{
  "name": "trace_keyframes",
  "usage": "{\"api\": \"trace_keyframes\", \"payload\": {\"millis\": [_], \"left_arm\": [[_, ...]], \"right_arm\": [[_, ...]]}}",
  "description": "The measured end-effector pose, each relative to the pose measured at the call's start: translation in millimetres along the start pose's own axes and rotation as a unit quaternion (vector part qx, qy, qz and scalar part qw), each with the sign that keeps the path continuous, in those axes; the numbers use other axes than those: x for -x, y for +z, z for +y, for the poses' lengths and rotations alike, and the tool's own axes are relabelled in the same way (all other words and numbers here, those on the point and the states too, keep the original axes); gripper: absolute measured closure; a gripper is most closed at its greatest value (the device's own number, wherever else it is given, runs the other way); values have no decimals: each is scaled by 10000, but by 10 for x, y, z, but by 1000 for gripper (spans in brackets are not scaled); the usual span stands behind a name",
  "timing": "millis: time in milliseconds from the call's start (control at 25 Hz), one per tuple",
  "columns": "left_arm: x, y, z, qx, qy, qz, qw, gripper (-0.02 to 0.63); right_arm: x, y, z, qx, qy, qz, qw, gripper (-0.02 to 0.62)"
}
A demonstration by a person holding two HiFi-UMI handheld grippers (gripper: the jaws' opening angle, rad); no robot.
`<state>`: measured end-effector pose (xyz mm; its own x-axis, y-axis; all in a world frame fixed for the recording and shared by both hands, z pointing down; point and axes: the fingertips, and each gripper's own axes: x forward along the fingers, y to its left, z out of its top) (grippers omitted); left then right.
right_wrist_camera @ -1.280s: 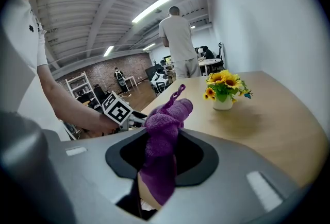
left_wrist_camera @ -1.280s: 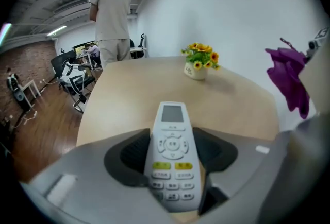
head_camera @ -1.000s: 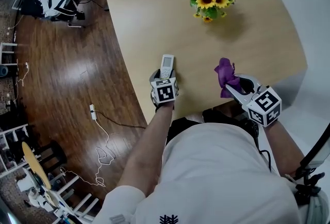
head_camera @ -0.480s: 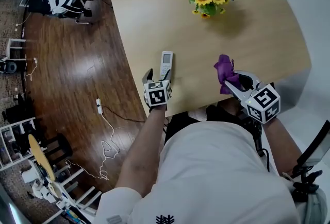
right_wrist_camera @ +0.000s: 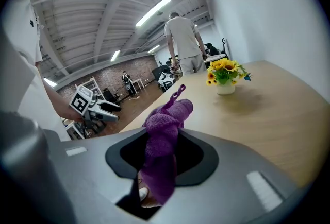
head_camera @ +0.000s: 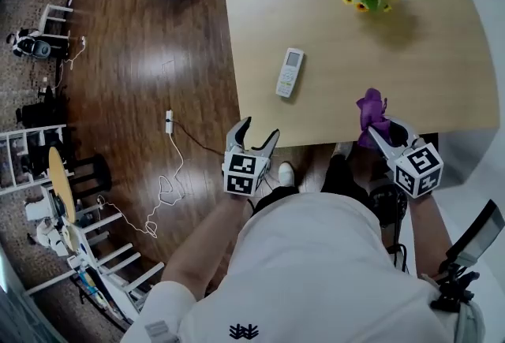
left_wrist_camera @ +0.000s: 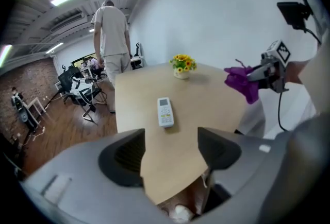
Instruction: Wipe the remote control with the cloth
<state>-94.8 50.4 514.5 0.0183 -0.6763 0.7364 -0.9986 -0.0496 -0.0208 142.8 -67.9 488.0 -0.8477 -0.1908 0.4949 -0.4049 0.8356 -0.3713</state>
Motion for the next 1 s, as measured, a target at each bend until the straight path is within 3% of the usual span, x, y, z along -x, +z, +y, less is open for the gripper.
{"api": "trace_keyframes", "payload": {"millis": [160,320,400,520,600,760,880,1000], "left_arm": [[451,-56,-109,-56,-362,-593,9976,282],[1101,-358,123,76,-550,-1180,9915,282],[1461,-537,300,281,-596,-1481,9868,282],[1833,-706,302,487,-1049,-1908,9748,282],[2051,-867,280,530,-1283,-2021,9695,285],[2441,-1330,131,248,-1623,-1919,9676,291],[2730,-1570,70,-37,-1803,-1971,9637,298],[2823,-1730,27,-4,-1708,-2051,9637,302]], "right_arm": [[132,-8,340,182,-244,-86,9995,471],[59,-92,976,500,-416,-168,9977,471],[3,-137,1345,576,-477,-260,9969,471],[262,-373,1798,401,-969,-425,9936,471],[423,-620,2116,201,-1192,-463,9916,471],[661,-1040,2737,73,-1267,-356,9913,471],[822,-1006,3125,325,-1420,-520,9880,471],[834,-942,3332,632,-1307,-640,9873,471]]}}
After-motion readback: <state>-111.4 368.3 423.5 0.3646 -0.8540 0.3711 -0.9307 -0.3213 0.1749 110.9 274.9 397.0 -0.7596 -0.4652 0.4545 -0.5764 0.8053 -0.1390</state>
